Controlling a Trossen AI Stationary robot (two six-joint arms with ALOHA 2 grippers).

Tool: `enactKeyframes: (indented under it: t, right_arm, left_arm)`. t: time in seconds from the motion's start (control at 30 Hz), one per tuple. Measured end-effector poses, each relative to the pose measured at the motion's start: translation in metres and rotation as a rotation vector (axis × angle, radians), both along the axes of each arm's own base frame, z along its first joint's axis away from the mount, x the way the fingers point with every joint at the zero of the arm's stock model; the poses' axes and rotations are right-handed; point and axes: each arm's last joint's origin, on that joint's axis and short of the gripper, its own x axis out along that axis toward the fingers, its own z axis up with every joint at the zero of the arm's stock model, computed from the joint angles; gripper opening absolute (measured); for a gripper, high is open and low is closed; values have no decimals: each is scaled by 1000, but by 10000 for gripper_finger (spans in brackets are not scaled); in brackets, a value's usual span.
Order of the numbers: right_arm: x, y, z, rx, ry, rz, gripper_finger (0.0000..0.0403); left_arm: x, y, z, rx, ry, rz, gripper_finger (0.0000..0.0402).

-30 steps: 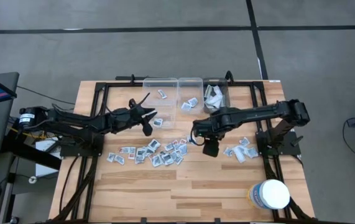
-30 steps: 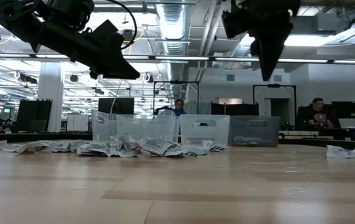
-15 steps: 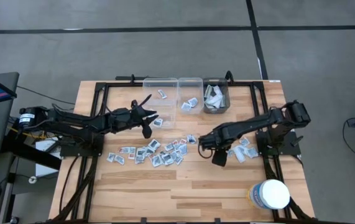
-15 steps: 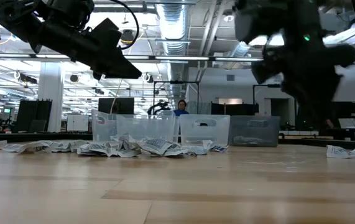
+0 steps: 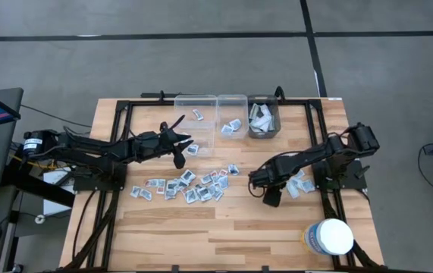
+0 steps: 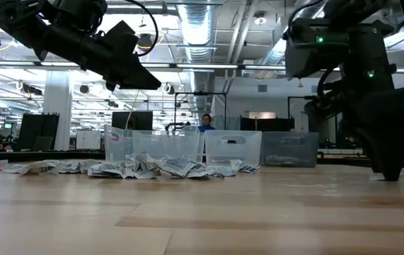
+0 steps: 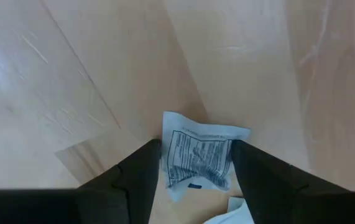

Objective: Pick & Place First Aid Supplies
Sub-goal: Put the alcohol pad into the top right transparent bin

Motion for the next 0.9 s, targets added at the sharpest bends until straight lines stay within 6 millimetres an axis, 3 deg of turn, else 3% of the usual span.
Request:
enactKeyframes:
  t: [0.13, 0.37, 0.6, 0.9]
  right_arm:
    - [-1, 0, -1, 9, 0, -37, 164]
    - [13, 3, 9, 71, -59, -27, 14]
    - [41, 2, 36, 106, -212, 5, 7]
    - [88, -18, 77, 316, -596, 140, 4]
  left_arm:
    - [0, 0, 0, -2, -1, 0, 94]
    - [0, 0, 0, -3, -2, 0, 94]
    - [0, 0, 0, -3, -2, 0, 94]
    - [0, -1, 0, -39, -16, -38, 94]
